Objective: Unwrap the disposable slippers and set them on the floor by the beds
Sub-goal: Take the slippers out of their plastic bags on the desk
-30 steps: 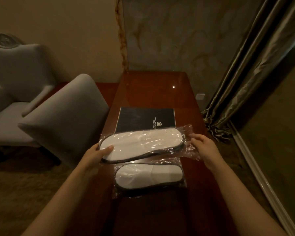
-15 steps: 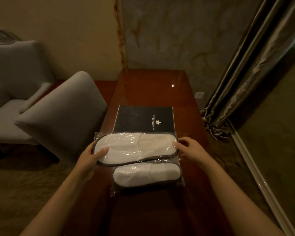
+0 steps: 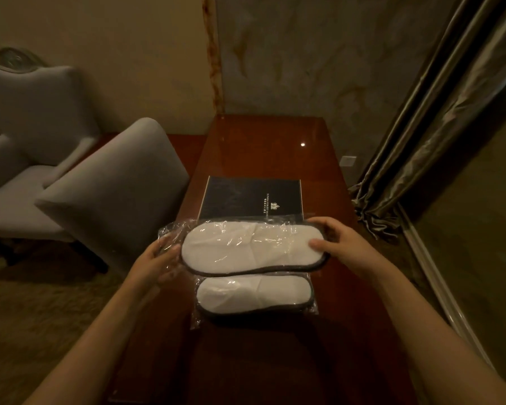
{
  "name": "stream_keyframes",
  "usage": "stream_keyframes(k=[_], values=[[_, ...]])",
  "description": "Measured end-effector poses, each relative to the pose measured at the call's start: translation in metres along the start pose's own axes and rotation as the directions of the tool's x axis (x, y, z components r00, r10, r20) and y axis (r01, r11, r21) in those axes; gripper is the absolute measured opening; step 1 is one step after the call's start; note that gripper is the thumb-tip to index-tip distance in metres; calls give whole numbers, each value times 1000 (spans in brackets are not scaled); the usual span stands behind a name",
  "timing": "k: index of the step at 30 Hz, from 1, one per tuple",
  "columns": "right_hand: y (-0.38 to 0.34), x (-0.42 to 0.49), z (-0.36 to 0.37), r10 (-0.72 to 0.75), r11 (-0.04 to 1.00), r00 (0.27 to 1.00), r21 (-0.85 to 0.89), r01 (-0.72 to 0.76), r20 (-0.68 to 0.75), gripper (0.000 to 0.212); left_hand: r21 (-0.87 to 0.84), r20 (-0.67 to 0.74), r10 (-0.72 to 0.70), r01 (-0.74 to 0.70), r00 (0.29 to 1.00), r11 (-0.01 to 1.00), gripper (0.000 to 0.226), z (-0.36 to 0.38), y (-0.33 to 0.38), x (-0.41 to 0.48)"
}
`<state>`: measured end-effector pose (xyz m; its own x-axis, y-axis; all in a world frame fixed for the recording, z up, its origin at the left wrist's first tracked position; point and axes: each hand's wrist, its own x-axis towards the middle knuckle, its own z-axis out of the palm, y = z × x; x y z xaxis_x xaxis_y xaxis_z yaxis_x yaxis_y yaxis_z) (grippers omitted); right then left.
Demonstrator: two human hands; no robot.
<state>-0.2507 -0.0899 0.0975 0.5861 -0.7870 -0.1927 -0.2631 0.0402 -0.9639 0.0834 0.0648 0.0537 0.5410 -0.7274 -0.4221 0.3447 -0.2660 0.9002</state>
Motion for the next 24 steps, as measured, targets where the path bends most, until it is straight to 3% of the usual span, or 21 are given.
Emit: stream_keyframes(k=[3, 6, 9, 14, 24], values=[[-10, 1, -2, -7, 973, 991, -230, 37, 131, 42, -92, 30, -38, 41, 999, 995, 48, 7, -4, 0], [-19, 6, 0, 36, 847, 981, -526, 70, 190, 48, -150, 68, -18, 28, 998, 988, 49, 14, -2, 0], [-24, 14, 6, 31, 760, 981, -642, 102, 192, 46, -95, 56, 50, -44, 997, 995, 45, 26, 6, -2], [-36, 16, 0, -37, 789, 981, -596, 147, 193, 42, -68, -4, 55, -55, 998, 996, 45, 28, 11, 2], [-35, 3, -60, 51, 841, 985, -538, 48, 168, 32, -58, -129, -119, 112, 985, 992, 47, 15, -28, 9]])
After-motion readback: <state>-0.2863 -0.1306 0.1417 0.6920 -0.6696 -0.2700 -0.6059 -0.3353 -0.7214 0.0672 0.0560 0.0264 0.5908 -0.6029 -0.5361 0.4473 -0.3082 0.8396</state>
